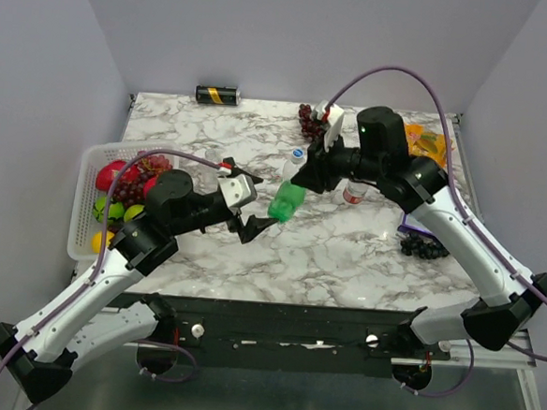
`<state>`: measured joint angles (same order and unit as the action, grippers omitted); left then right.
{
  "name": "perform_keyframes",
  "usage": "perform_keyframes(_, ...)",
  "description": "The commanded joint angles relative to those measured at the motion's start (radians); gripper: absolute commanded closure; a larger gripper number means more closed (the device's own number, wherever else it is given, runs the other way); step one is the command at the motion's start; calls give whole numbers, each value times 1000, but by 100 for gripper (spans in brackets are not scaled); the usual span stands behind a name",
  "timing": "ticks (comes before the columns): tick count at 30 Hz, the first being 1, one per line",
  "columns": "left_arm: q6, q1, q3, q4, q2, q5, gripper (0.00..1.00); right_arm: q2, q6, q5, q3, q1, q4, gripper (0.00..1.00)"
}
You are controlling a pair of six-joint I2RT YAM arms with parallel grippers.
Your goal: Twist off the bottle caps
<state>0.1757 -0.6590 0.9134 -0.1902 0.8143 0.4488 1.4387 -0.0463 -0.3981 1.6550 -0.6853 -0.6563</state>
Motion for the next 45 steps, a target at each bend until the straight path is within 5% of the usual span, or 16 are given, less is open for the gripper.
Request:
perform_keyframes(1, 50, -62, -24, -8, 31, -87, 1, -118, 114, -125, -191, 4, 153, 99)
perform_keyframes(17, -108, -80, -139, 116, 104, 139, 1, -253, 191, -131, -347, 4, 222, 99)
perform_keyframes(31, -168, -80, -131, 161, 206, 156, 2, -248, 235, -229, -388, 4, 300, 99)
perform_keyframes(39, -219, -91, -146, 186, 241, 130, 43, -253, 253, -223, -439, 4, 349, 99)
perform_keyframes(43, -214, -108, -154, 186, 240, 103, 50, -268, 287, -182, -465, 4, 371, 99)
perform_keyframes(44, -211, -113, -157, 186, 237, 93, 51, -271, 301, -164, -472, 4, 374, 96)
perform_keyframes(45, -209, -116, -159, 186, 230, 62, 56, -277, 309, -130, -474, 4, 379, 75)
